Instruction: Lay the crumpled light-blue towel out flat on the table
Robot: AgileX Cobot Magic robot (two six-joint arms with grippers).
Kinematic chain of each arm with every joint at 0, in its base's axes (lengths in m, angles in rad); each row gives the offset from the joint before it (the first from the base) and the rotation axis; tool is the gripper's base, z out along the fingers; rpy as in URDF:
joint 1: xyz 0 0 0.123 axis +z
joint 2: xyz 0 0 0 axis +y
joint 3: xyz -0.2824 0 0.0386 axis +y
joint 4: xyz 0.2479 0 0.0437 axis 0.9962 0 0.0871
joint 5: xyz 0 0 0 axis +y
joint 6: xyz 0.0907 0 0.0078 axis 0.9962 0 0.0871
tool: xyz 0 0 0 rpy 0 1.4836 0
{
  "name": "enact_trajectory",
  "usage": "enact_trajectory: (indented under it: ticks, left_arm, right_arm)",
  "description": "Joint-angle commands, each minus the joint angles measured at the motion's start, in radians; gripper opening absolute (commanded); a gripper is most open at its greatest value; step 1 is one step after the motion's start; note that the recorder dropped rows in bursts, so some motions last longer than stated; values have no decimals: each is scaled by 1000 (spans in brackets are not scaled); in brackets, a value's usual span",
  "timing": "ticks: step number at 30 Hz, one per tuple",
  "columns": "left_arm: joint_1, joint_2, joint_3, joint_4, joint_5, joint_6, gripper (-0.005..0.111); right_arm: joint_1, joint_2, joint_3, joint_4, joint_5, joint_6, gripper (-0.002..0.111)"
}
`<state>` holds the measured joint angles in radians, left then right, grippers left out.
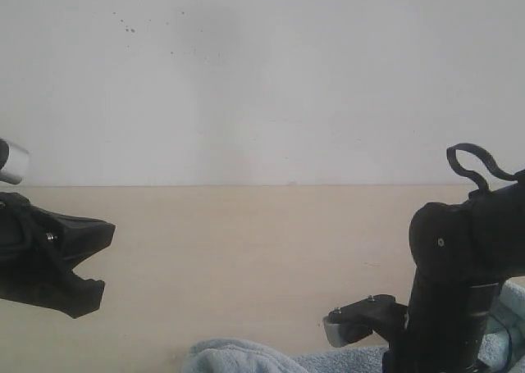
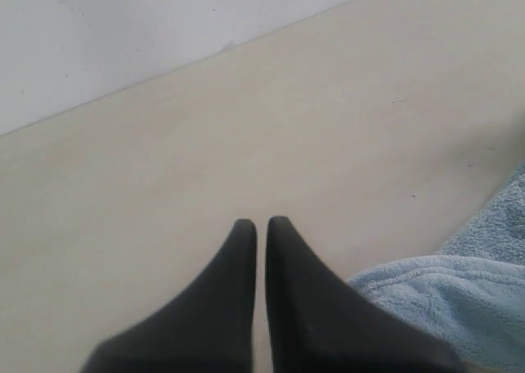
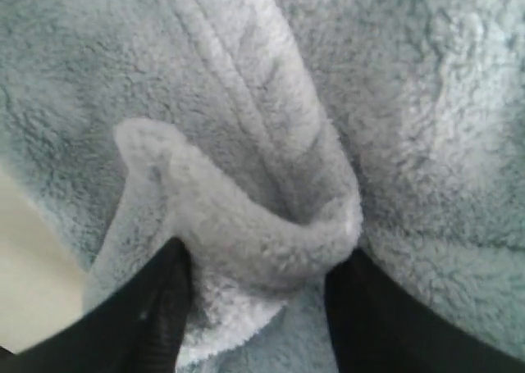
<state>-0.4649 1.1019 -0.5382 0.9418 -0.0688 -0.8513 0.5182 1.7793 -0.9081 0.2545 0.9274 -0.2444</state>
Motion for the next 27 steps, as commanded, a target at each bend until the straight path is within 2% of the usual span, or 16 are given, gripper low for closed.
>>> enact_trajectory:
  ticks: [1, 2, 6, 13, 16, 21, 27]
  left_arm:
    - [2, 4, 3, -11, -11, -8, 4]
    - [2, 4, 3, -11, -8, -3, 4]
    - [2, 4, 3, -9, 29, 62, 4]
    - [2, 4, 3, -11, 117, 57, 4]
    - [2, 4, 4, -11, 130, 17, 4]
    - [2, 4, 4, -11, 122, -5, 4]
    - [2, 4, 6, -11, 95, -11, 4]
  right_arm:
    - [2, -3, 0, 85, -17, -110, 12]
    - [2, -3, 0, 106, -9, -137, 0]
    - [2, -3, 0, 251, 20, -255, 0]
    - [2, -3, 0, 755, 199, -792, 0]
    - [2, -3, 0, 879, 229, -924, 0]
    - [53, -1, 0, 843, 193, -908, 0]
    - [191, -1, 0, 807, 191, -915, 0]
